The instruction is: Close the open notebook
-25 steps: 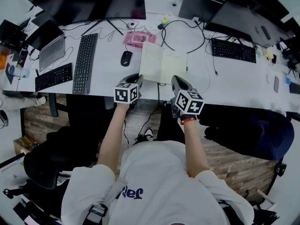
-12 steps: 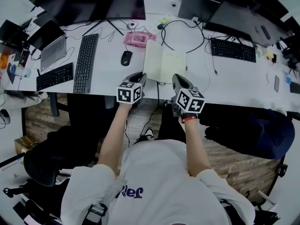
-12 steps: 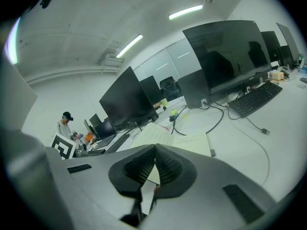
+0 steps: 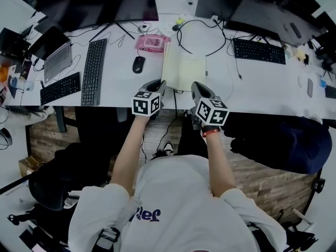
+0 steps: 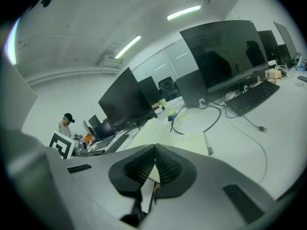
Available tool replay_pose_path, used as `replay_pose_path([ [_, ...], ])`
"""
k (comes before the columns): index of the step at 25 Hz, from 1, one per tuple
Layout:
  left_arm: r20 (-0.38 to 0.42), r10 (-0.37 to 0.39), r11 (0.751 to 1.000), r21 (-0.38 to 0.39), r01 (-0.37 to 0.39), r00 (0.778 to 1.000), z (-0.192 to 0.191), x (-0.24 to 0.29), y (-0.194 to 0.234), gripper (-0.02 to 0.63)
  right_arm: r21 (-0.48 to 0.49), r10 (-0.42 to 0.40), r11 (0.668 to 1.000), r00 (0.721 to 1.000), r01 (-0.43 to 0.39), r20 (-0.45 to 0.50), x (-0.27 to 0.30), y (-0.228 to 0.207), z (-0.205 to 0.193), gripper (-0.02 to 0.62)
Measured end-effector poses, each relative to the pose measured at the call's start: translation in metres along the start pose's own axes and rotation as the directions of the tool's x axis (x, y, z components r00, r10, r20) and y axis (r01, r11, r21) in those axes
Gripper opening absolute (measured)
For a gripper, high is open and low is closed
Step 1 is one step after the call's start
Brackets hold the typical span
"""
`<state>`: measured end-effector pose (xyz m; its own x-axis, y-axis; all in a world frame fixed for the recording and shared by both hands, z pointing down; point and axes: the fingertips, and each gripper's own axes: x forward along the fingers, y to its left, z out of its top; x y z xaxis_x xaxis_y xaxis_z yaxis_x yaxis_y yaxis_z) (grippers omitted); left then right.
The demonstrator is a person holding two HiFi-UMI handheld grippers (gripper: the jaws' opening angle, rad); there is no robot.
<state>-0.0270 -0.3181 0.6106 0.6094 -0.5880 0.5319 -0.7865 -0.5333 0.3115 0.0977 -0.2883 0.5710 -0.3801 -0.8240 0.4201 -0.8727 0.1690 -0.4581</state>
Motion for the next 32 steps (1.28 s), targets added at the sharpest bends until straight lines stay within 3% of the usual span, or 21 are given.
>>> replay_pose_path([
  [21, 0.009, -0.091, 0.995, 0.038, 0.091, 0.996, 0.009, 0.021, -0.057, 0.063, 0.059, -0.075, 0.996, 0.996, 0.072, 0.051, -0.033, -0.038, 0.005, 0.015],
  [32, 0.025, -0.06, 0.995, 0.087, 0.057, 0.998, 0.011, 0.029, -0.07, 0.072, 0.086, -0.106, 0.991, 0.992, 0.1, 0.068, -0.043, -0.05, 0.004, 0.015],
])
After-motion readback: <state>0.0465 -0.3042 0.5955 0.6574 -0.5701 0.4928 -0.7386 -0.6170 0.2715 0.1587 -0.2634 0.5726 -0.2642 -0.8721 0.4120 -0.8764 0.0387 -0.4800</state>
